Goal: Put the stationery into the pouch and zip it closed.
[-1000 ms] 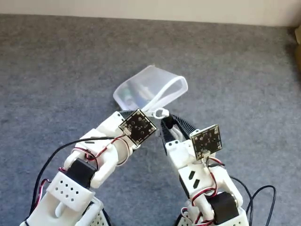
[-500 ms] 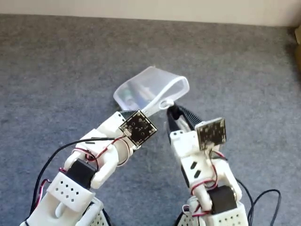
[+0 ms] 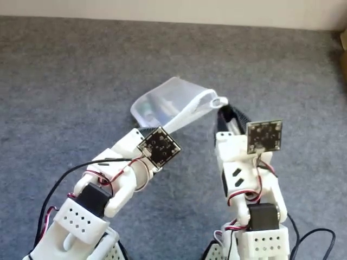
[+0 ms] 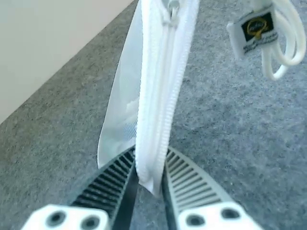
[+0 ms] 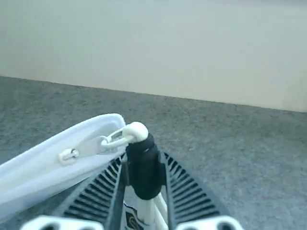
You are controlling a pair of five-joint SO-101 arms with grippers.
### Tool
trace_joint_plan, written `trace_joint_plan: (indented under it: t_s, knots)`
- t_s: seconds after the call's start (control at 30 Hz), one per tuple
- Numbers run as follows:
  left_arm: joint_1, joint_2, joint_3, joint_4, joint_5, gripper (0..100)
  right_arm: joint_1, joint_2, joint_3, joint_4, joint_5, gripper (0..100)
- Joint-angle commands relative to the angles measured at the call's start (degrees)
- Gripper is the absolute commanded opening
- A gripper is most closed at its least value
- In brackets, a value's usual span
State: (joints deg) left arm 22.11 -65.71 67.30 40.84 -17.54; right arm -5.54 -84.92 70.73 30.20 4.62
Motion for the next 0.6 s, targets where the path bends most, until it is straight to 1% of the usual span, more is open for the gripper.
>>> trace_joint_plan:
  t_s: [0.0, 0.2, 0.5, 0.57]
  knots:
    - [-1.45, -0.75, 0.13, -0.09, 0.79, 0, 4.79, 0.04, -4.62, -3.3, 0.26, 0.5]
    - [-1.54, -0.75, 0.04, -0.09, 0.79, 0, 10.33, 0.13, -4.53, -3.3, 0.26, 0.5]
    - [-1.54, -0.75, 0.04, -0.09, 0.79, 0, 15.69, 0.13, -4.35, -2.86, 0.26, 0.5]
    - [-1.54, -0.75, 0.04, -0.09, 0.79, 0, 15.96, 0.13, -4.35, -1.45, 0.26, 0.5]
